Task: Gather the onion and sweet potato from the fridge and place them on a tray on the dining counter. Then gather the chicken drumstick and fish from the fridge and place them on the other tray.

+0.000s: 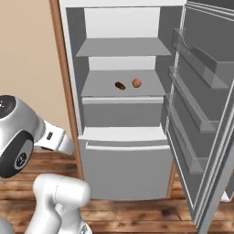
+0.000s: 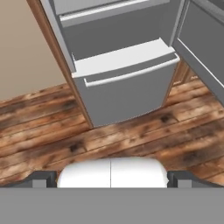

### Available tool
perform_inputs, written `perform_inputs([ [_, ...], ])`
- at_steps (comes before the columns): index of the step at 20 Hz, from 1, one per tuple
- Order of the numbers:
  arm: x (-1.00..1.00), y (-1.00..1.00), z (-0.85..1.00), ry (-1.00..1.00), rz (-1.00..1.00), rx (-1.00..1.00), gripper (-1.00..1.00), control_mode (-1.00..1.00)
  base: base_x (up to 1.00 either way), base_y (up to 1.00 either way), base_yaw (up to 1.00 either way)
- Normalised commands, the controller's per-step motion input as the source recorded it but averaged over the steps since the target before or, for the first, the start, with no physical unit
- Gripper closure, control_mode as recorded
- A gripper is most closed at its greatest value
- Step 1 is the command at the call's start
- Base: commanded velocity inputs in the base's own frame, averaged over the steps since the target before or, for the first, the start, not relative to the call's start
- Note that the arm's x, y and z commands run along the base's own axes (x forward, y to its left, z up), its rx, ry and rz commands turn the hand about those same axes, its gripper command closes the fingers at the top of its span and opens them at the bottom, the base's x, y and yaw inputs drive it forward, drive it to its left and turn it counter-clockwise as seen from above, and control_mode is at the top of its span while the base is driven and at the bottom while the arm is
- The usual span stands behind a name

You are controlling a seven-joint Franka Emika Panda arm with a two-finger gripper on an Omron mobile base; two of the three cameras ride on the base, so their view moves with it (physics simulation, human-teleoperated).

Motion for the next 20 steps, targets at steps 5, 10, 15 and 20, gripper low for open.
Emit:
perform_inputs([
  [5, 0.00, 0.00, 0.00, 0.00, 0.00, 0.00, -1.00, 1.00, 0.56, -0.15, 0.06],
  [10, 0.00, 0.00, 0.00, 0.00, 0.00, 0.00, -1.00, 1.00, 0.55, -0.27, 0.09],
  [15, 0.00, 0.00, 0.00, 0.00, 0.00, 0.00, -1.00, 1.00, 0.51, -0.41, 0.11],
  [20, 0.00, 0.00, 0.00, 0.00, 0.00, 0.00, -1.00, 1.00, 0.50, -0.31, 0.14],
])
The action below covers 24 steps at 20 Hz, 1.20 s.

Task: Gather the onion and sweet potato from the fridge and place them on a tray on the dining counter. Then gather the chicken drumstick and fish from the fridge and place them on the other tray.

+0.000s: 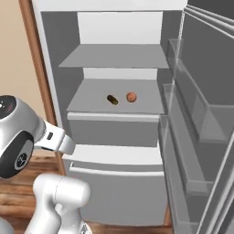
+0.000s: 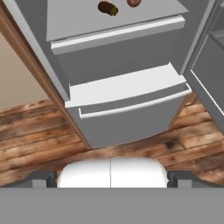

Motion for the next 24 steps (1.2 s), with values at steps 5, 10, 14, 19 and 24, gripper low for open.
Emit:
perform_inputs([
  [5, 0.00, 0.00, 0.00, 0.00, 0.00, 0.00, -1.00, 1.00, 0.43, -0.16, 0.20],
  [10, 0.00, 0.00, 0.00, 0.00, 0.00, 0.00, -1.00, 1.00, 0.36, -0.13, 0.21],
  [14, 0.00, 0.00, 0.00, 0.00, 0.00, 0.00, -1.00, 1.00, 0.28, -0.17, 0.21],
  [19, 0.00, 0.00, 0.00, 0.00, 0.00, 0.00, -1.00, 1.00, 0.17, -0.21, 0.21],
  [24, 0.00, 0.00, 0.00, 0.00, 0.00, 0.00, -1.00, 1.00, 0.22, -0.22, 0.21],
])
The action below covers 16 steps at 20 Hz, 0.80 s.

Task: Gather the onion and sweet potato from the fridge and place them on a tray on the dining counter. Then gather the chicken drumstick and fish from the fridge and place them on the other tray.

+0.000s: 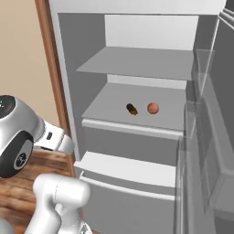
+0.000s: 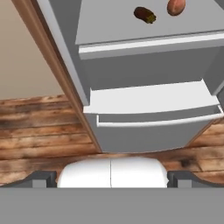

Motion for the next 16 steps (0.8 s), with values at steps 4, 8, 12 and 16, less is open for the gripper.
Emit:
perform_inputs([
  [4, 0.00, 0.00, 0.00, 0.00, 0.00, 0.00, -1.00, 1.00, 0.21, -0.23, 0.19],
  [8, 0.00, 0.00, 0.00, 0.00, 0.00, 0.00, -1.00, 1.00, 0.14, -0.24, 0.16],
  [12, 0.00, 0.00, 0.00, 0.00, 0.00, 0.00, -1.00, 1.00, 0.06, -0.28, 0.11],
  [16, 0.00, 0.00, 0.00, 0.00, 0.00, 0.00, -1.00, 1.00, 0.03, -0.36, 0.09],
])
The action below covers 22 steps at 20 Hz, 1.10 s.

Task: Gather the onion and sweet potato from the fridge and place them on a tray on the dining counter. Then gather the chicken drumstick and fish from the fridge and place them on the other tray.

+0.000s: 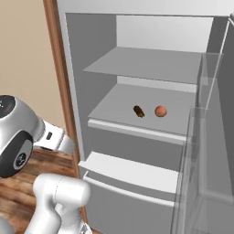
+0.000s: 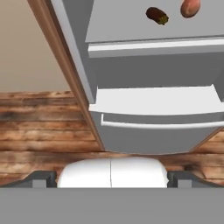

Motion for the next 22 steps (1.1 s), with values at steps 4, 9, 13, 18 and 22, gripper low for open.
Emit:
perform_inputs([
  [4, 0.03, -0.64, -0.03, 0.00, 0.01, 0.00, -1.00, -1.00, 0.00, 0.00, 0.00],
  [9, 0.24, -0.54, -0.03, 0.00, 0.00, 0.00, -1.00, -1.00, 0.00, 0.00, 0.00],
  [13, 0.44, -0.14, 0.00, 0.00, 0.00, -0.03, -1.00, -1.00, 0.00, 0.00, 0.00],
  [18, 0.42, -0.07, 0.00, -0.03, 0.00, -0.03, -1.00, -1.00, 0.00, 0.00, 0.00],
  [22, 0.37, -0.22, 0.00, -0.07, 0.00, -0.03, -1.00, -1.00, 0.00, 0.00, 0.00],
])
